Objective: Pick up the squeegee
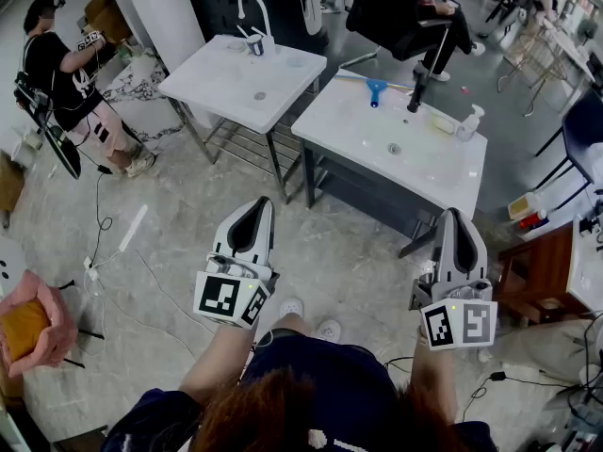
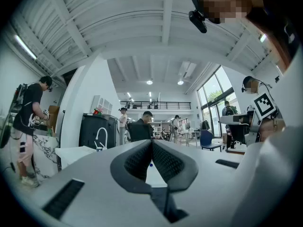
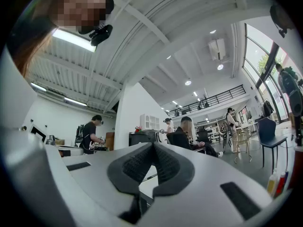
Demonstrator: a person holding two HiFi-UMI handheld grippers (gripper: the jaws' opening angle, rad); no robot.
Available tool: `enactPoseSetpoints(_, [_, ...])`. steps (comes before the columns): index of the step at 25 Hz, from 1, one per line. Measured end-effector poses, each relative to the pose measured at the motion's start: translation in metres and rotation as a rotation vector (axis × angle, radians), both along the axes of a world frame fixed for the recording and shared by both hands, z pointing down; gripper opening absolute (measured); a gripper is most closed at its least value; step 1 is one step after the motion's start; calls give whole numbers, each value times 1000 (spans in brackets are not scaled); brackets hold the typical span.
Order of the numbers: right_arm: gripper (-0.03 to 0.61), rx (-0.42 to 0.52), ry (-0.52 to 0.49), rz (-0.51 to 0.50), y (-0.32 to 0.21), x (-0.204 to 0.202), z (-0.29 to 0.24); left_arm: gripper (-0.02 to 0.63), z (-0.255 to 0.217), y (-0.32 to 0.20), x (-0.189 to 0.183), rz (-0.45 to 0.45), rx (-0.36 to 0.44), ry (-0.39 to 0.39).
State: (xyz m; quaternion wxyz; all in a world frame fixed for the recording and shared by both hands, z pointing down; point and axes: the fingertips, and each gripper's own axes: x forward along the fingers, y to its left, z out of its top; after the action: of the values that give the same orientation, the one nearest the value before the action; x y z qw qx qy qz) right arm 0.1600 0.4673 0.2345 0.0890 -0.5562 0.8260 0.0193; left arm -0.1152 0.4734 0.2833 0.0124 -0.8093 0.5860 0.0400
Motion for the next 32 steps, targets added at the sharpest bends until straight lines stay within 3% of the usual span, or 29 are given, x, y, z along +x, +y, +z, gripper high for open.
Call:
enactPoseSetpoints(14, [17,-36,-47,10,8,13,11,20,3,8,10,-2,-7,-6])
enactPoseSetpoints(15, [38,-43,-46,5,6,13,13,20,3,8,10,-2,-9,-8])
enactPoseSetpoints(18, [250,-79,-36,-13,2,10,22,20,7,6,13,-1,-21,-15])
enactPoseSetpoints(21, [320,-101,-31,-10,-4,7,29,20,10,1,16,6,-33,-18])
enactPoseSetpoints(32, [341,-99,3,8,-84,-19,28,20,17,-93,1,60,-29,1])
